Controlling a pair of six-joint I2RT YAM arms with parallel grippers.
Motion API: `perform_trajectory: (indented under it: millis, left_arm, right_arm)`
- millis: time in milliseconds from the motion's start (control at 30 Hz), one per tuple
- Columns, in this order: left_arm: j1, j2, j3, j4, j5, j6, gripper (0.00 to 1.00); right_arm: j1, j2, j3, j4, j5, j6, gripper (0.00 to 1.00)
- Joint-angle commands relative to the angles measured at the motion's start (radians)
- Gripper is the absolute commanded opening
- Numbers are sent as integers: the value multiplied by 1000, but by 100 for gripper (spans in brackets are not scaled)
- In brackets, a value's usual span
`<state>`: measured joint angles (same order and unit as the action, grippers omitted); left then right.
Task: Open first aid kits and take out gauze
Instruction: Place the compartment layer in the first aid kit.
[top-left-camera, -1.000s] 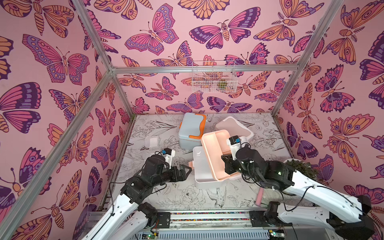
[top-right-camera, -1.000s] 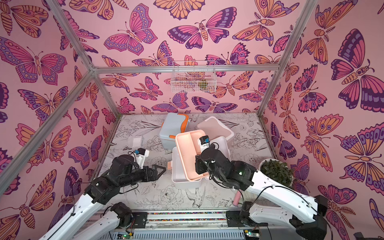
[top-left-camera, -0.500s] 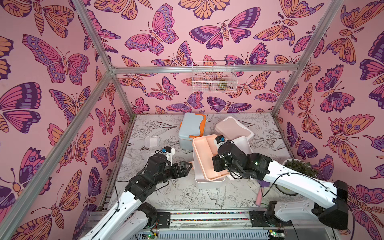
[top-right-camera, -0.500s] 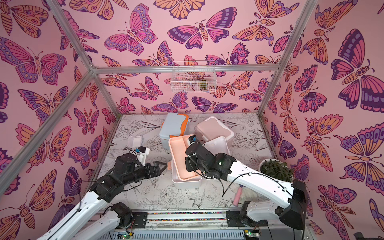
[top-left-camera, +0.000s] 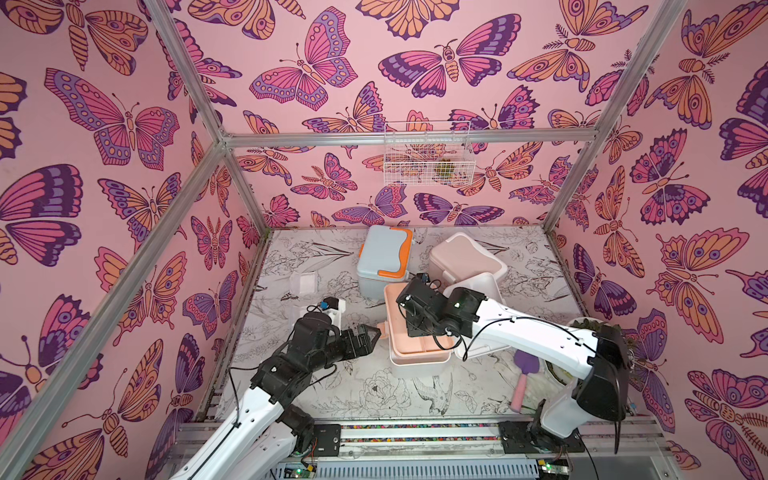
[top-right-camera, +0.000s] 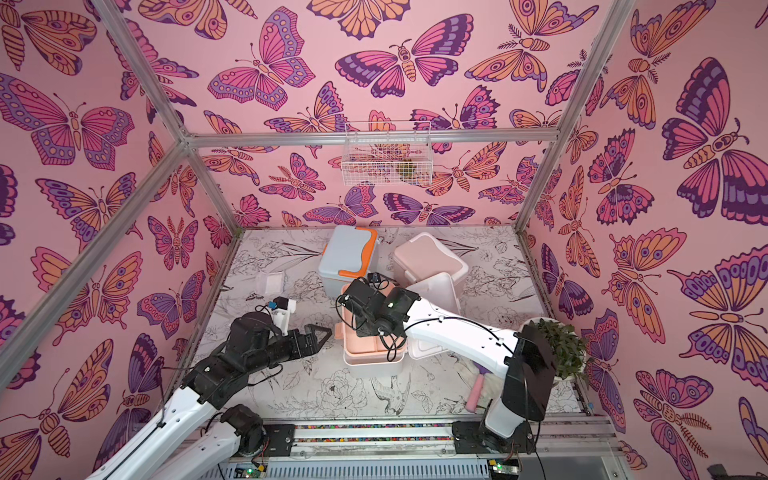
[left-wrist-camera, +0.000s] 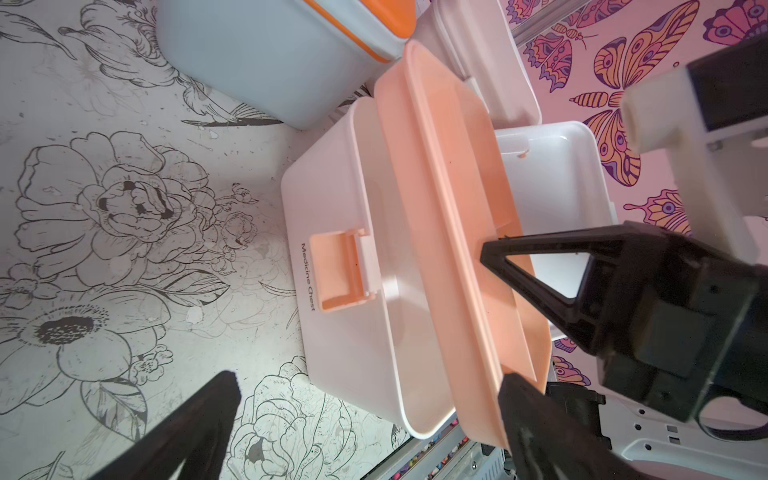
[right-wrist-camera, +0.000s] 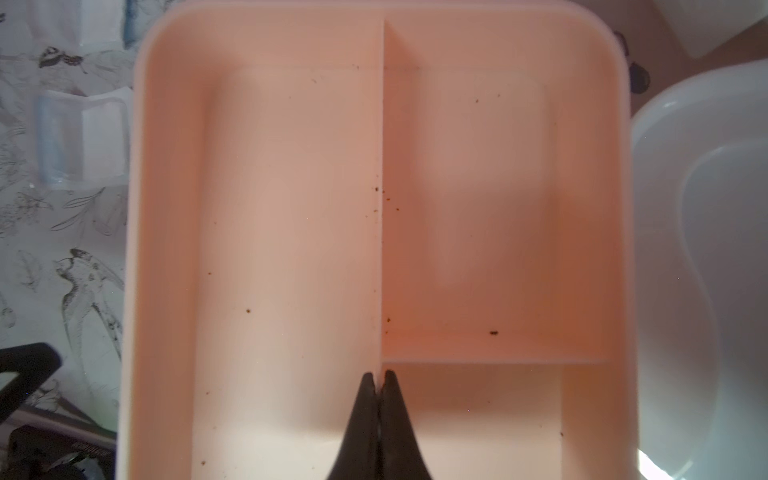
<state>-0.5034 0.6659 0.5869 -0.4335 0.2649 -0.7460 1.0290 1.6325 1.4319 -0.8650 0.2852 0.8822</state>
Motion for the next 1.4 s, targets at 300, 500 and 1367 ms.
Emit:
perform_trajectory:
  millis: [300,500,1367]
  left_arm:
    - [23,-31,-35,35,-15,-6,100]
    - [26,-51,-50,39,-13,-9,100]
    - [32,-16,-67,83,32,-19,99]
  right_arm:
    - [11,28,9,-33,69,123,0]
    - [45,75,42,-62,92,147,0]
    - [71,151,151,-159,86,115,43]
